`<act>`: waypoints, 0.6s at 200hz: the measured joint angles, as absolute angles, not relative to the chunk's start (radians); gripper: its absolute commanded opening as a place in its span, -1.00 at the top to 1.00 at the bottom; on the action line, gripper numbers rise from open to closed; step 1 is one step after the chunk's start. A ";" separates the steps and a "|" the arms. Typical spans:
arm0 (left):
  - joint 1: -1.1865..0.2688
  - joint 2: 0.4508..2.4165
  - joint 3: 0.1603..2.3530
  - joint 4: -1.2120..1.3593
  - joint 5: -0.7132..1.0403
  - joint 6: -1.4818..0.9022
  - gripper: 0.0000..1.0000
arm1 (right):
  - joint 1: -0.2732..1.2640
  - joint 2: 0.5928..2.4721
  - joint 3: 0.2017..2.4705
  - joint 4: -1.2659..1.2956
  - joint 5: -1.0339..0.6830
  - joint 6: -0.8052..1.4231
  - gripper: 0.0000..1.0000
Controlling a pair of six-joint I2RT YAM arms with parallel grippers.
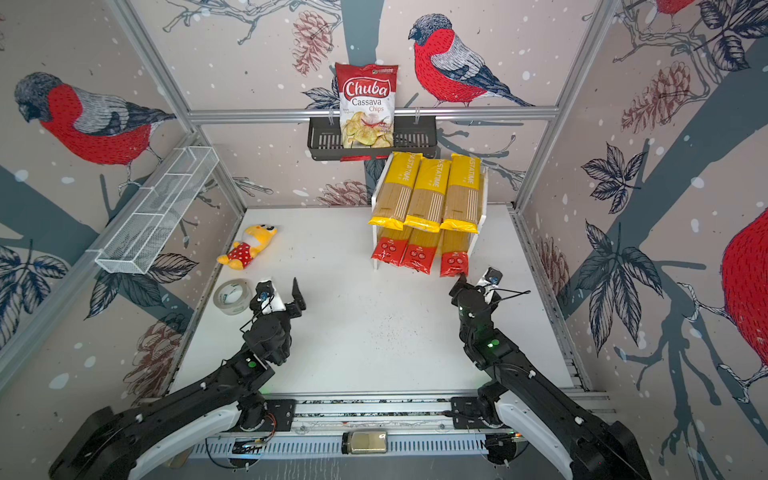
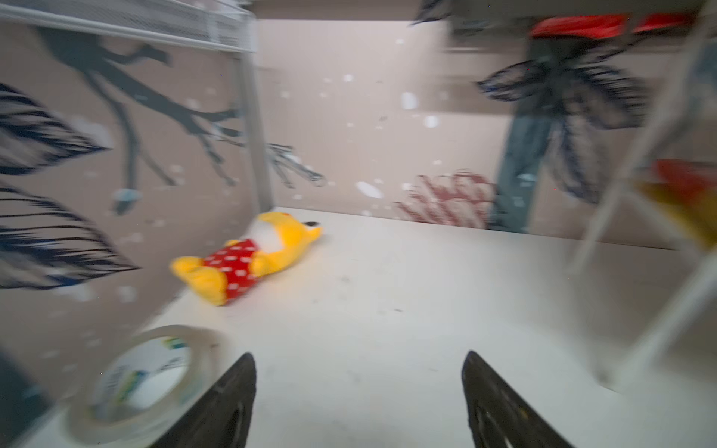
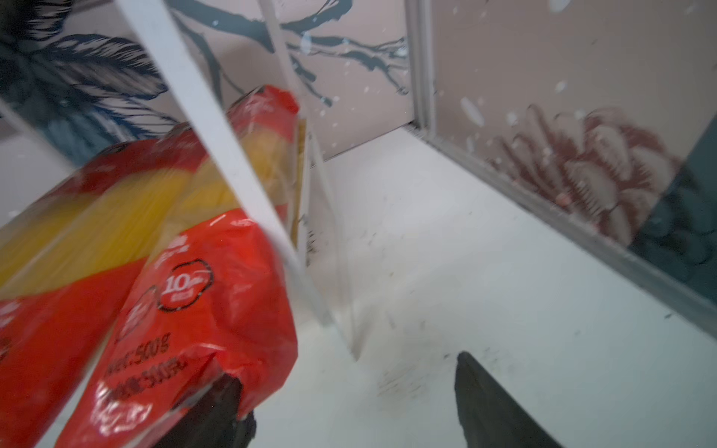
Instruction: Place and organize the pasta boxes and bags onto the shelf
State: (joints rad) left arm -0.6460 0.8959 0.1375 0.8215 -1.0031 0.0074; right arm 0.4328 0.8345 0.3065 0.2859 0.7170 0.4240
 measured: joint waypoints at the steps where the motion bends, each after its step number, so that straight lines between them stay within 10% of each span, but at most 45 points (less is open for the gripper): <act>1: -0.640 0.905 0.136 0.835 -1.015 0.014 -0.64 | 0.429 0.836 0.305 0.290 0.718 0.421 -0.57; 68: -0.492 1.161 0.043 1.378 -1.257 0.244 -0.66 | 0.253 0.852 0.220 0.497 0.807 0.341 -0.52; 120: -0.487 1.012 0.049 1.286 -1.227 0.158 -0.66 | 0.251 0.639 0.147 0.449 0.733 0.387 -0.53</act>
State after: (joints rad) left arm -0.4873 1.0119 0.0486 1.2858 -1.2270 0.1581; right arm 0.2508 0.6392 0.1474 0.4488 0.7326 0.3874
